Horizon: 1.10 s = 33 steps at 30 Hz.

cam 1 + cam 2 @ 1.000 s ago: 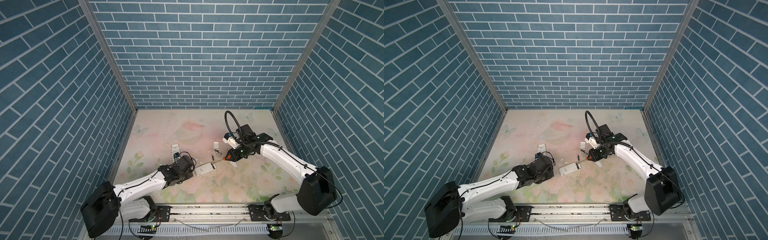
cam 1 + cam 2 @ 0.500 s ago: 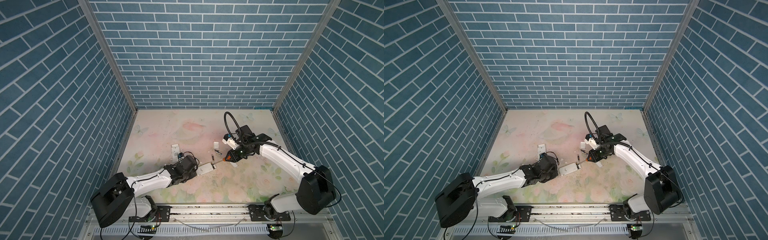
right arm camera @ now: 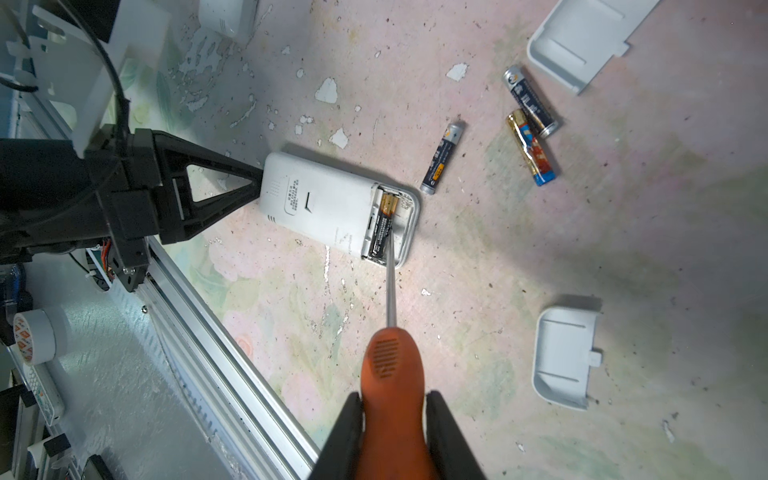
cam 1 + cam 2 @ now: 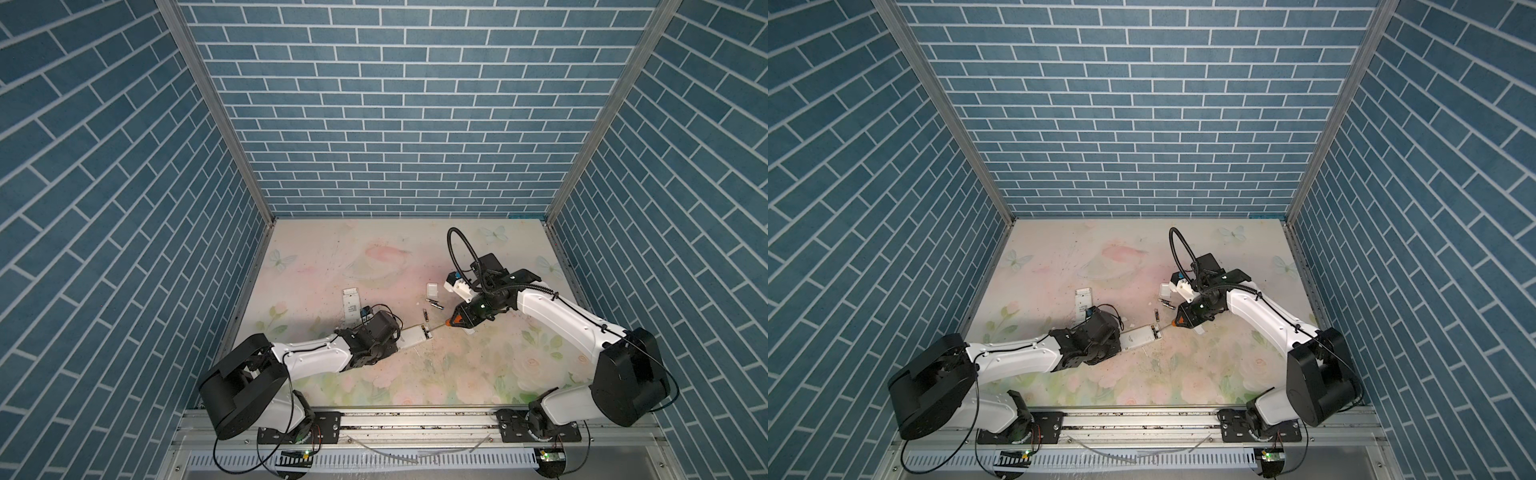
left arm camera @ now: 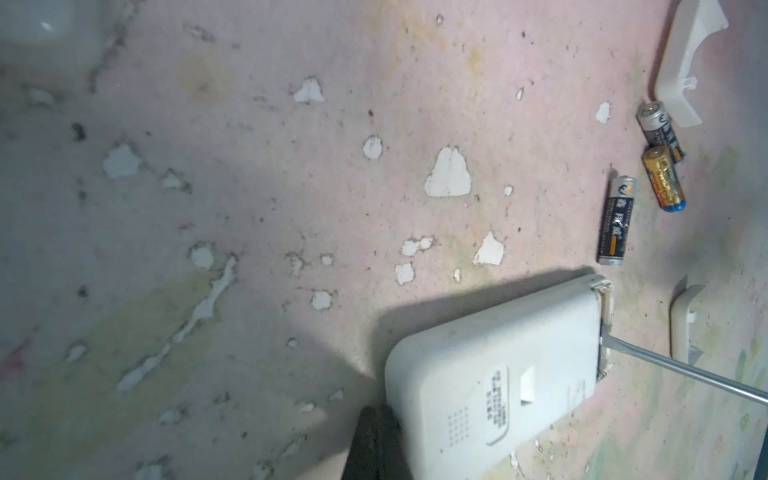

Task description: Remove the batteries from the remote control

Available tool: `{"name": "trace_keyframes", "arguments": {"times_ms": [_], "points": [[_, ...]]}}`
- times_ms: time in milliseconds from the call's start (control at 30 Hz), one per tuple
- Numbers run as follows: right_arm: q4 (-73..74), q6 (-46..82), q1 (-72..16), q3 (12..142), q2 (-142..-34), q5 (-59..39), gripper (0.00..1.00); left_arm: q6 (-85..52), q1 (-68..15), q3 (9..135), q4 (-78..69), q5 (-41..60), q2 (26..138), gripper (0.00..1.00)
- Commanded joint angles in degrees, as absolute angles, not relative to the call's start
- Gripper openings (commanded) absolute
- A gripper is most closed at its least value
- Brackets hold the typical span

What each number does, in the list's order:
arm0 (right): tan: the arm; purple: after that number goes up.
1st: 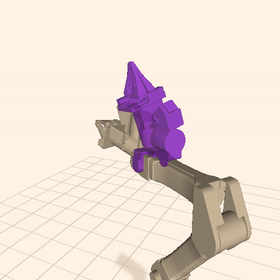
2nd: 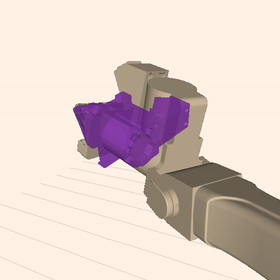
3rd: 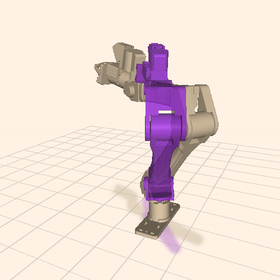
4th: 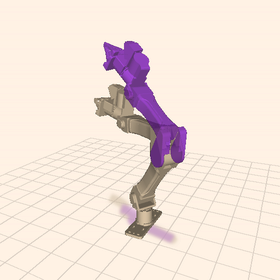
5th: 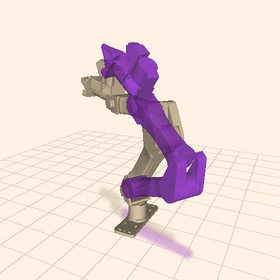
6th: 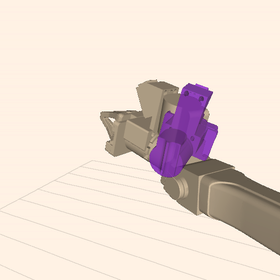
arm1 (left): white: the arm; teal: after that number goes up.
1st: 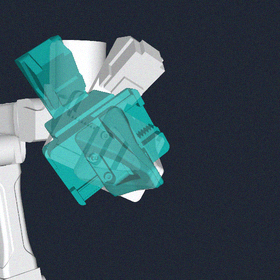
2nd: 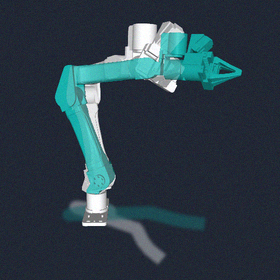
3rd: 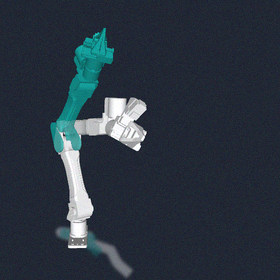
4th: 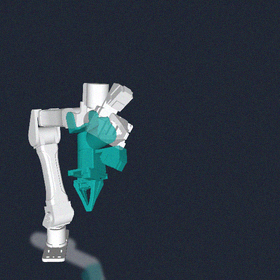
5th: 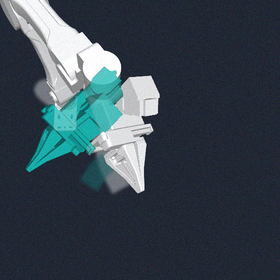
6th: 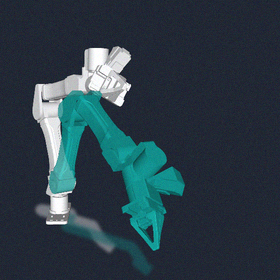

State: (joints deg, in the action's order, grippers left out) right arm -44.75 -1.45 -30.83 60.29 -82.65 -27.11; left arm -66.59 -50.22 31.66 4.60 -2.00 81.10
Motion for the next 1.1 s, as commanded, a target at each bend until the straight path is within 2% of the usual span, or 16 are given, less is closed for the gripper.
{"name": "trace_keyframes", "arguments": {"times_ms": [0, 433, 633, 700, 800, 900, 1033, 1067], "points": [[-45.70, -4.80, -31.29, 57.98, -82.19, -32.09, 0.00, -65.76, -50.45, 32.11, 5.28, -2.29, 83.60, 0.00], [-44.08, -4.13, -28.95, 55.67, -82.62, -39.71, 0.00, -63.51, -50.41, 33.09, 9.25, -1.56, 87.45, 0.00], [-44.02, -3.60, -27.60, 55.52, -82.35, -39.29, 0.00, -63.87, -50.44, 30.89, 15.51, -2.81, 83.34, 0.00], [-44.16, -3.43, -27.46, 55.26, -82.35, -38.87, 0.00, -64.29, -50.45, 30.24, 19.50, -4.49, 79.90, 0.04], [-44.03, -3.43, -27.42, 54.76, -82.35, -38.48, 0.00, -65.14, -50.45, 29.88, 25.83, -6.97, 74.11, 0.14], [-43.97, -3.43, -27.42, 54.67, -82.53, -38.49, 0.00, -65.37, -50.39, 30.46, 31.86, -9.38, 69.11, 0.19], [-44.03, -3.25, -27.44, 54.60, -82.62, -38.39, 0.00, -64.44, -50.36, 31.27, 30.72, -9.85, 65.29, 0.21], [-44.19, -3.34, -27.37, 54.66, -82.62, -38.27, 0.00, -64.09, -50.36, 31.60, 28.64, -9.13, 65.06, 0.26]]}}
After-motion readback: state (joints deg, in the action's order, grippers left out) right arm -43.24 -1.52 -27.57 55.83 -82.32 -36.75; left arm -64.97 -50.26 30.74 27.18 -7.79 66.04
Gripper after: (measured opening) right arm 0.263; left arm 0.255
